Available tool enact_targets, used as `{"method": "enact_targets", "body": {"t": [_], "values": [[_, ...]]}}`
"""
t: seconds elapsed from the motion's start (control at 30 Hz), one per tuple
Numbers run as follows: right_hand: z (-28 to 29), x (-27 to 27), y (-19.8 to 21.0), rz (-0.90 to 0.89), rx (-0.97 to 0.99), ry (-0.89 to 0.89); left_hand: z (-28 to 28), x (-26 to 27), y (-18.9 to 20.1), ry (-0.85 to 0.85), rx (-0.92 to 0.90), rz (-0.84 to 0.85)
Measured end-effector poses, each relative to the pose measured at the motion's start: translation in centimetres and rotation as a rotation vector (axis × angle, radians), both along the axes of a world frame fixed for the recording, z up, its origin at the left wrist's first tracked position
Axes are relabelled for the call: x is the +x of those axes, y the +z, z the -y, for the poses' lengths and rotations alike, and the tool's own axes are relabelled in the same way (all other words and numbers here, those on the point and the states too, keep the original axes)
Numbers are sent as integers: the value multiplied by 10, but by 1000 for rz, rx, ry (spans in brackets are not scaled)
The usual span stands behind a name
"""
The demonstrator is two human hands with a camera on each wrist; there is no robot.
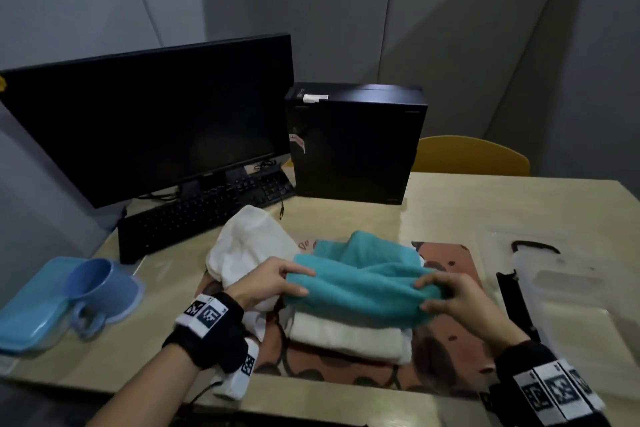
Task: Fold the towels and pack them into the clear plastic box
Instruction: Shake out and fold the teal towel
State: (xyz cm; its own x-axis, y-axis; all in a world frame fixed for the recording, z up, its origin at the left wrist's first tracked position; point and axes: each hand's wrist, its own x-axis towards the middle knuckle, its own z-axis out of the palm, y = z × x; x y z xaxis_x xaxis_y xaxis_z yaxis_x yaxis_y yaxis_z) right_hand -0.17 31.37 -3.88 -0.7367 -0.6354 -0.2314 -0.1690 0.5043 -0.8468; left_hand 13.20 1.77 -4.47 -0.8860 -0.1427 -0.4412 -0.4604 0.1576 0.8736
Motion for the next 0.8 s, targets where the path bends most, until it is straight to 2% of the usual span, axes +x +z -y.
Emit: {"method": "enact_targets", "body": {"t": [0.1,0.23,0.33,0.4,0.47,0.53,0.63,0.73,0.8], "values": [[-8,5,13,-175,15,-87,1,-1,10,-59,-25,-21],[-15,13,29,-230,78,-85,6,-1,20,-219,-186,-20],[-11,11,35,-275,193,-67,9,-5,31,-244,-283,-55],[-2,2,42,-309,215,-84,12,-12,38,-152,-294,-127],[10,-12,57,-382,196,-136,11,-23,52,32,-314,-242],[22,-31,80,-502,116,-220,7,-36,75,223,-308,-441],[32,-57,124,-736,-104,-346,7,-48,115,394,-314,-762],[29,-66,155,-756,-310,-327,14,-46,145,451,-447,-947],[21,-63,165,-668,-360,-183,21,-35,155,394,-509,-962]]}}
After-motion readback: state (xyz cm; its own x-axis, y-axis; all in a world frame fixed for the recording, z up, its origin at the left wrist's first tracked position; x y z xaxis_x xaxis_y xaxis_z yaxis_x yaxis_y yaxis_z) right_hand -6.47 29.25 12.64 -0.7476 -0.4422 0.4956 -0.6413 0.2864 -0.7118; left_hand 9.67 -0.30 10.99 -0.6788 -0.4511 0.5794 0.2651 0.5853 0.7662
